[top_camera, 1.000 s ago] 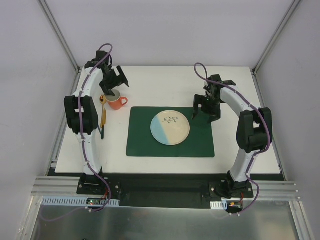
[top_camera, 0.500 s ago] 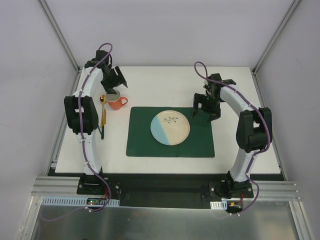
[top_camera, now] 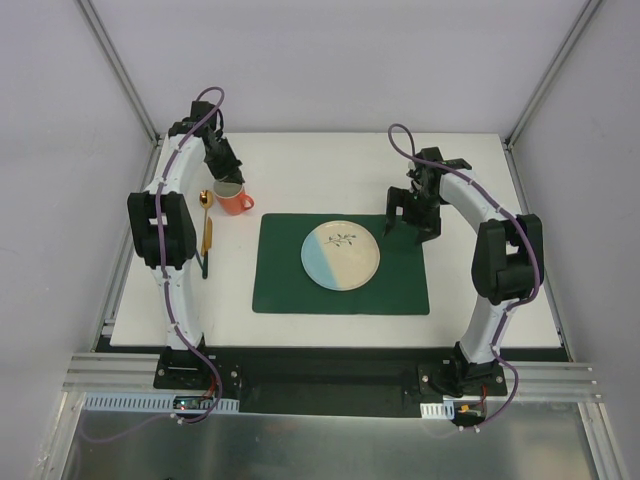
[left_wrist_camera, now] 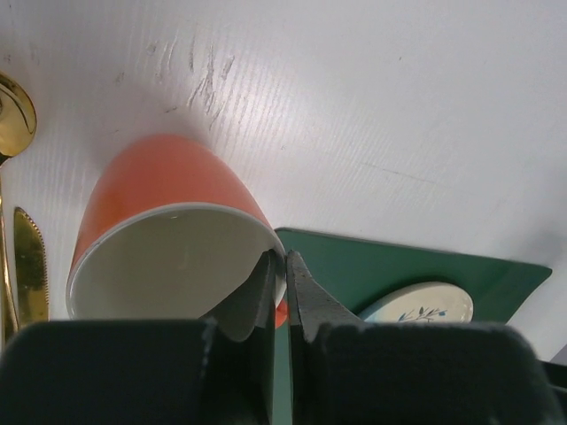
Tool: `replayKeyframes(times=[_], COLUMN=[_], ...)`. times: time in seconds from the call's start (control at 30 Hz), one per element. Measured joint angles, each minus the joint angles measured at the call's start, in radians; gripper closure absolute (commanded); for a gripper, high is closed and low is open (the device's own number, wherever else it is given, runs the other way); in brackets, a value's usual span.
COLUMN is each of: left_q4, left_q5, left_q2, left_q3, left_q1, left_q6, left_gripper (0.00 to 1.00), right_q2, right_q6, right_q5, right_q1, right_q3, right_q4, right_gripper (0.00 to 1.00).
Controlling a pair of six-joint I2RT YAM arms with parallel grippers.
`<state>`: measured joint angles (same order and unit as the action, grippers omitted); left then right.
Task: Set the dinner table for one person
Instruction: Move the cup to the center of the board.
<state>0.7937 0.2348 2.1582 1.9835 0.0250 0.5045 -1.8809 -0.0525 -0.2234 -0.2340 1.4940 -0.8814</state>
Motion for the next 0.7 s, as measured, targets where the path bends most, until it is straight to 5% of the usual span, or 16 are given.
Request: replayKeyframes(times=[0.7], left_q4=[0.008], left_q5=[0.143], left_q2=[0.01], left_q3=[0.048], left_q1=[0.063], left_q6=[-0.026], left_gripper=[0.98], right_q2=[-0.024], right_q6=[-0.014], right_q5=[0.002], right_q1=[-0.032], right_q3=[0.015], right_q4=[0.001], right_gripper=[0.01])
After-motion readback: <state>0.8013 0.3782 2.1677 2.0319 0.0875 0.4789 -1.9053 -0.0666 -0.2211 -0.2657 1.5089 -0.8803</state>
